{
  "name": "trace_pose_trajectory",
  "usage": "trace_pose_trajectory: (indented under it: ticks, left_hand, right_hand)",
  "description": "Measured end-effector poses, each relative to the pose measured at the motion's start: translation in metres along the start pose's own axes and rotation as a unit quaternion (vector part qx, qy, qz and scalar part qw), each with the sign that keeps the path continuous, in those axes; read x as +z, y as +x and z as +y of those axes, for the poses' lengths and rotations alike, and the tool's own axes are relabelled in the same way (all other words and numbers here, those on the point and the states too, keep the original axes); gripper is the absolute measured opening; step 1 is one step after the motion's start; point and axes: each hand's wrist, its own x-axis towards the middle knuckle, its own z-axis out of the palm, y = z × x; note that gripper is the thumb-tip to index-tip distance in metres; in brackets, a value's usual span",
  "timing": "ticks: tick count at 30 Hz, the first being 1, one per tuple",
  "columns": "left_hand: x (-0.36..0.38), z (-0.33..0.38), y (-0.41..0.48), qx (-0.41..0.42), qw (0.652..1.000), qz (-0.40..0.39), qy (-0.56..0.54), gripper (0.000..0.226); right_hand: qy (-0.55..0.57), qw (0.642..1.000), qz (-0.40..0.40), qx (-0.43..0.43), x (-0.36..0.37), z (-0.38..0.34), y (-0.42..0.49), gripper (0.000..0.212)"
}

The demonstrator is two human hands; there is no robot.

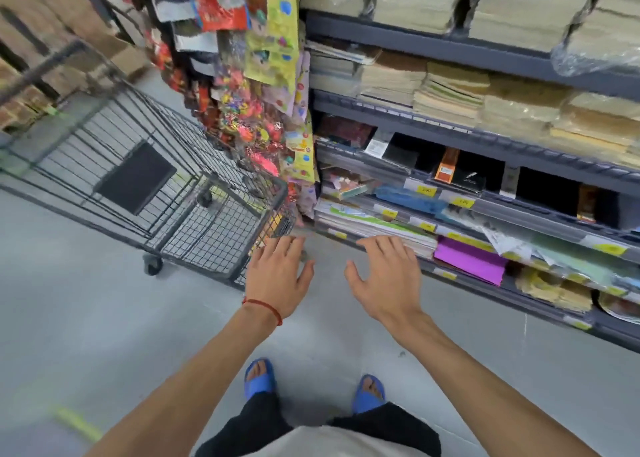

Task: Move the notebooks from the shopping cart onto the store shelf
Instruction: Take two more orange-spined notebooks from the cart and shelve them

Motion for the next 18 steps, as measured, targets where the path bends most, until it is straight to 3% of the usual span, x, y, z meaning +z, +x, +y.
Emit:
trace_pose_trajectory:
  ticks: [4,9,18]
  left_hand:
    - [0.006,-0.062,-0.016,-0.045,0.999,-0.010,-0.023,0.043]
    - [0.005,-0.158,-0.024,-0.043,0.998,-0.021,-0.042,0.039]
    - [0.003,-0.272,0.011,0.018,0.996,-0.054,-0.065,0.038]
  right_hand:
    - [0.037,0.999,0.011,0.026,0.029,-0.065,0.012,0.038]
    - [0.049,0.997,0.019,0.054,0.066,-0.156,0.030,0.038]
    - [0.079,0.991,0.015,0.109,0.098,-0.266,0.062,0.032]
